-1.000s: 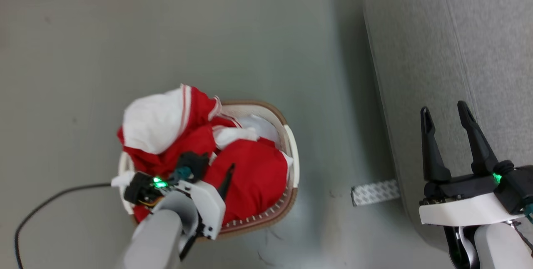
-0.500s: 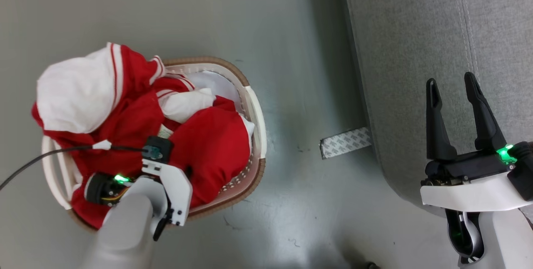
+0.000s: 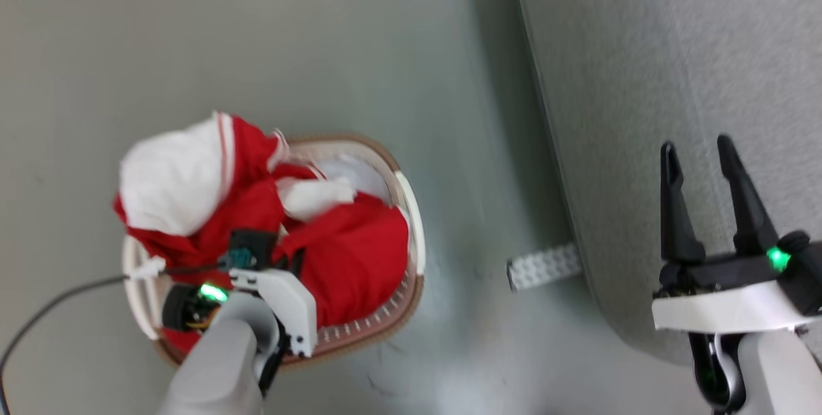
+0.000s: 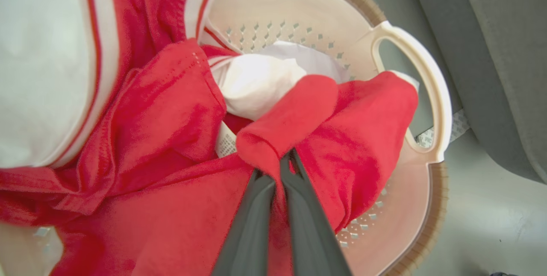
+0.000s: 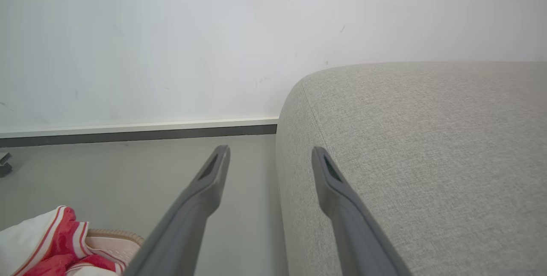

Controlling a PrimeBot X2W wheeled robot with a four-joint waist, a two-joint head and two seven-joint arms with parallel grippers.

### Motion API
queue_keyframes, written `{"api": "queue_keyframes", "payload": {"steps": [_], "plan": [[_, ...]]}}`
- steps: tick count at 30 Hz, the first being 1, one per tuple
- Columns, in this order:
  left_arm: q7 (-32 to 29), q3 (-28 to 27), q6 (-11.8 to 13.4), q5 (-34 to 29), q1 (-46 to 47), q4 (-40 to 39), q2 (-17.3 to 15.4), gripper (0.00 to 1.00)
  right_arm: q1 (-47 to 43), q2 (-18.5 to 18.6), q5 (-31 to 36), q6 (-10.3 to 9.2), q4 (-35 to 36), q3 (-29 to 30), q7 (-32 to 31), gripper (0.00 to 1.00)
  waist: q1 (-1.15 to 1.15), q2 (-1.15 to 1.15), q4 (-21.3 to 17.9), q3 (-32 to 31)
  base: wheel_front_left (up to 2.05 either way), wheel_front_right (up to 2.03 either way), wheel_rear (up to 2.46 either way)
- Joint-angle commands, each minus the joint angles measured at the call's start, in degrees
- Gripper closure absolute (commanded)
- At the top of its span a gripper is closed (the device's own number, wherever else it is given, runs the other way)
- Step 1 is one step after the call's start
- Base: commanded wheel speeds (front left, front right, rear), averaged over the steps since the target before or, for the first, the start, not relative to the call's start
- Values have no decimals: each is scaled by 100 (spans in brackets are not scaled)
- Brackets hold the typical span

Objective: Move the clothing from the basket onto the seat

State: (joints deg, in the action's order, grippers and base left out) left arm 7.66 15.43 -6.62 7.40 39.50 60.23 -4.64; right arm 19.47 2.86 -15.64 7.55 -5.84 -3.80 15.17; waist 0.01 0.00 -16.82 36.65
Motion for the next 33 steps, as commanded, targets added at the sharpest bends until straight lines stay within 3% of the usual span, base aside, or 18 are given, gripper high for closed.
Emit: {"api": "queue_keyframes", "payload": {"steps": [1, 12, 18, 26, 33], "plan": [[117, 3, -28, 91, -153, -47, 32, 100, -163, 7, 77, -12, -69, 33, -2, 0, -1, 0, 276, -679, 0, 0, 0], [503, 282, -80, 691, -878, -996, 163, 100, -1129, 9, 459, -12, -412, 249, -2, 0, -1, 0, 929, -2643, 0, 0, 0], [349, 266, 158, 892, -1316, -1923, 166, 100, -1595, 8, 622, -12, -472, 315, -3, 0, -1, 0, 1079, -3406, 0, 0, 0], [-214, 109, 456, 1026, -1907, -3484, -92, 100, -1962, 40, 880, -12, -451, 229, -3, 0, -1, 0, 1103, -3929, 0, 0, 0], [-790, 42, 666, 1081, -2349, -4789, -382, 100, -2089, 210, 1058, -12, -355, -191, -3, 0, -1, 0, 1033, -4090, 0, 0, 0]]}}
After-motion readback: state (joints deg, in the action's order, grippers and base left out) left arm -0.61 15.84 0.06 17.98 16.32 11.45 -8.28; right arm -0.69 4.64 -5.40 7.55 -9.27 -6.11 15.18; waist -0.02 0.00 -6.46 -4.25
